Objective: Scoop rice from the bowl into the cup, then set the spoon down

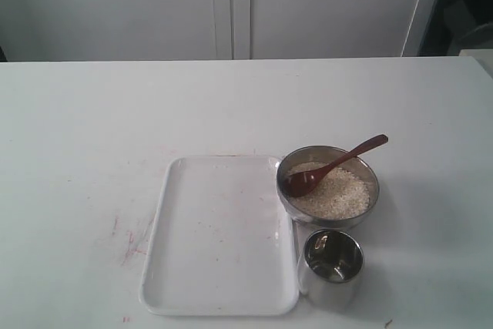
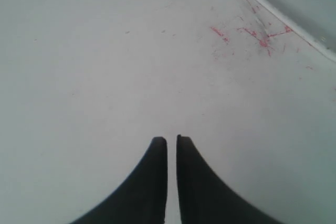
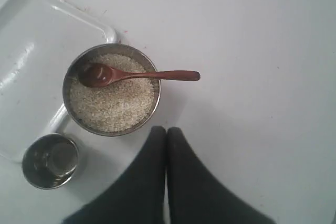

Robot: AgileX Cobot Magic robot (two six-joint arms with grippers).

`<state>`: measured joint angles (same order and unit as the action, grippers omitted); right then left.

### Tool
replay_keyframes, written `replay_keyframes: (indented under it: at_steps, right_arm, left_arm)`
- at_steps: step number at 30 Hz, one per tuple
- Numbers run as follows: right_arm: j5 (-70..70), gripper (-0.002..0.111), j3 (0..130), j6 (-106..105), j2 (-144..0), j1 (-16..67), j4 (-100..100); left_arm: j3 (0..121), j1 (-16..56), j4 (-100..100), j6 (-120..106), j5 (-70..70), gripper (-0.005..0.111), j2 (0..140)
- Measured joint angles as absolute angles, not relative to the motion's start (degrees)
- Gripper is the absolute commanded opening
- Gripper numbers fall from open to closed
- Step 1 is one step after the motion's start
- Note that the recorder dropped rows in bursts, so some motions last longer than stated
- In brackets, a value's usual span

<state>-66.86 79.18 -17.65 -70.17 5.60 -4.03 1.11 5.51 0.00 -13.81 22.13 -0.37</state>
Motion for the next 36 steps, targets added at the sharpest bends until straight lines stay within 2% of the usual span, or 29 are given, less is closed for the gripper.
replay_keyframes:
  at_steps: [3,10,16,23,33,36]
  right_arm:
    - [-67.12,0.0,83.74,-23.37,-77.82,5.64,-4.03]
    - [-62.78,0.0,84.85,-46.37,-88.46,5.73,-4.03]
    - [-60.31,0.0,83.23,-68.45,-93.35,5.73,-4.14]
    - [-58.73,0.001,81.56,-80.17,-95.58,5.73,-3.77]
    - [-56.12,0.036,81.56,-85.69,-98.96,5.73,-2.95]
    - [-56.42,0.041,81.56,-89.91,-100.35,5.73,-2.83]
  left_arm:
    - [1.11,5.51,0.0,-13.81,22.13,0.014,-0.37]
    - [1.11,5.51,0.0,-13.81,22.13,0.014,-0.37]
    - [1.11,5.51,0.0,-13.81,22.13,0.014,-0.37]
    - [1.11,5.51,0.0,-13.81,22.13,0.014,-0.37]
    - [1.11,5.51,0.0,-13.81,22.13,0.014,-0.37]
    - [1.11,5.51,0.0,-13.81,22.13,0.014,-0.37]
